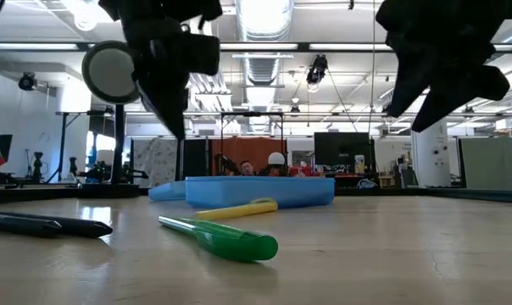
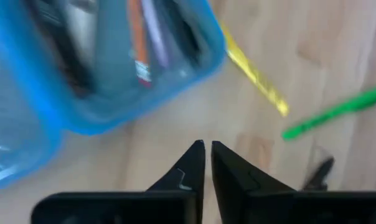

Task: Pick & place school supplies into a supply box
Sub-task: Put the yellow pen into the supply box

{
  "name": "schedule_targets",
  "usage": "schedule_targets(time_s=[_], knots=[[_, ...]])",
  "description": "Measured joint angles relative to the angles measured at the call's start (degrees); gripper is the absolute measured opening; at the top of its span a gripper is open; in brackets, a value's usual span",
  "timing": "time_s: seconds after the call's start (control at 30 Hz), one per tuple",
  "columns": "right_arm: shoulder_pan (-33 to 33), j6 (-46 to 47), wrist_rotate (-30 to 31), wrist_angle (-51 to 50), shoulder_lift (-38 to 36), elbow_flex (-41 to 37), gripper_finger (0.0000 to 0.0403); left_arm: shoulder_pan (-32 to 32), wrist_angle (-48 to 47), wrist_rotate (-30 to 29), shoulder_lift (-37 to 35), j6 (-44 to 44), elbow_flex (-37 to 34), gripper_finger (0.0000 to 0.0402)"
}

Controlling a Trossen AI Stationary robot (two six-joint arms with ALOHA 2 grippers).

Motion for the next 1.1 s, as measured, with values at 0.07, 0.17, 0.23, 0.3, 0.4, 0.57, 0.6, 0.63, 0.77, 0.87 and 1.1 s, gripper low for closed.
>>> schedule_targets(time_s=[0.07,0.17,0.23,0.3,0.4,0.57,0.6,0.63,0.77,0.87,1.1], knots=[[0.35,-3.51,-1.24,0.87,0.01,-0.03,0.0221,-1.56,0.57,0.50,2.38,-1.45,0.30,0.0024],[0.04,-5.09,-3.76,0.38,0.18,-0.06,0.0221,-2.34,3.71,2.58,5.30,-10.74,0.74,0.0043],[-0.65,-4.19,-4.40,-0.68,0.38,-0.15,0.0221,-2.21,5.95,3.52,6.88,-19.83,1.32,0.0053],[-1.25,-3.53,-4.67,-0.62,0.68,-0.19,0.0221,-2.18,8.50,3.81,8.44,-25.04,2.19,0.0061],[-1.71,-3.02,-6.11,-0.60,0.73,-0.19,0.0221,-3.00,10.31,2.77,11.19,-27.64,4.80,0.0077],[-1.65,-3.12,-7.36,-1.66,0.73,-0.19,0.0221,-3.54,9.75,1.92,17.66,-31.54,9.89,0.0122],[-1.59,-3.11,-7.62,-2.08,0.73,-0.22,0.0221,-3.61,9.60,1.90,18.99,-33.37,11.13,0.0132],[-1.57,-3.05,-7.83,-2.41,0.73,-0.24,0.0221,-3.62,9.46,1.83,20.32,-35.32,12.38,0.0140],[-1.28,-3.10,-8.44,-4.01,0.73,-0.27,0.0221,-4.38,8.62,1.44,25.27,-39.13,16.54,0.0156],[-0.79,-3.12,-8.41,-4.90,0.73,-0.35,0.0221,-5.06,6.30,1.18,27.88,-40.06,19.66,0.0157],[-0.02,-2.78,-8.09,-5.02,0.73,-1.27,0.0221,-5.75,0.63,-2.48,31.81,-39.70,23.73,0.0157]])
